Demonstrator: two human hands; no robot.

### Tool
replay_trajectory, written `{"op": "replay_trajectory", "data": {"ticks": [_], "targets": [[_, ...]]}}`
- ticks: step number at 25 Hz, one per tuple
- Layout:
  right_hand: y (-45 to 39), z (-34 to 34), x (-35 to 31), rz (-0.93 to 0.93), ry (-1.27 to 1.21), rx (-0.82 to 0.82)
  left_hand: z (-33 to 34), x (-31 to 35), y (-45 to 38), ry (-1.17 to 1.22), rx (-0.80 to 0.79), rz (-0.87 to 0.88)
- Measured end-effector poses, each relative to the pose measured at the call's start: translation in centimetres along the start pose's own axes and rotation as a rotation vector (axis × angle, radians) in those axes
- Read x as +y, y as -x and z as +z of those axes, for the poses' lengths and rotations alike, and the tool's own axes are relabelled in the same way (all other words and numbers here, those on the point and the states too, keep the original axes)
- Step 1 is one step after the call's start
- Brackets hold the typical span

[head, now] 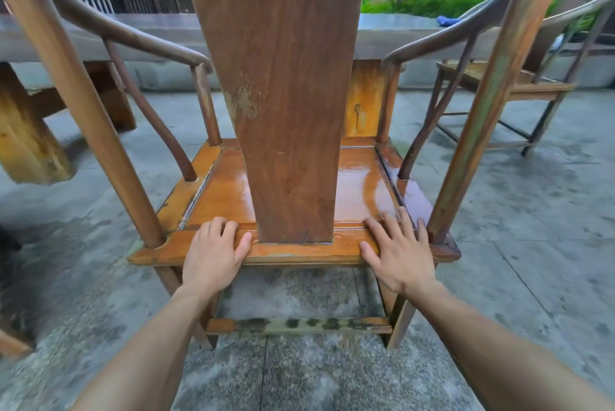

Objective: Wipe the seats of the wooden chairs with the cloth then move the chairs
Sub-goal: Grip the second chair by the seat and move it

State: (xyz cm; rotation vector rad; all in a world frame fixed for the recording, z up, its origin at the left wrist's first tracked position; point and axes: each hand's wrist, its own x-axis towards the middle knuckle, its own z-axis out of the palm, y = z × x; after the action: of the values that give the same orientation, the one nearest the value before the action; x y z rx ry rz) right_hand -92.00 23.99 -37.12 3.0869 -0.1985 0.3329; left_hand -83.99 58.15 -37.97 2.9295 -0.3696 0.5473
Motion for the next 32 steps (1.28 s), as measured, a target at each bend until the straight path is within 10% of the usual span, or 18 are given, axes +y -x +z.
{"op": "replay_trajectory", "data": {"ticks": [8, 18, 32], "targets": [[3.0, -7.0, -3.0, 0.087, 0.005, -0.162, -5.6, -1.4, 1.2, -0.119, -0.304, 0.128], [5.6, -33.0, -8.3, -0.01, -0.009, -0.383, -33.7, -0.3, -0.6, 0.019, -0.398, 0.189], [4.4, -60.2, -12.2, -0.121, -0.057, -0.094, -59.6, -0.4, -3.4, 0.081, -0.252, 0.146]]}}
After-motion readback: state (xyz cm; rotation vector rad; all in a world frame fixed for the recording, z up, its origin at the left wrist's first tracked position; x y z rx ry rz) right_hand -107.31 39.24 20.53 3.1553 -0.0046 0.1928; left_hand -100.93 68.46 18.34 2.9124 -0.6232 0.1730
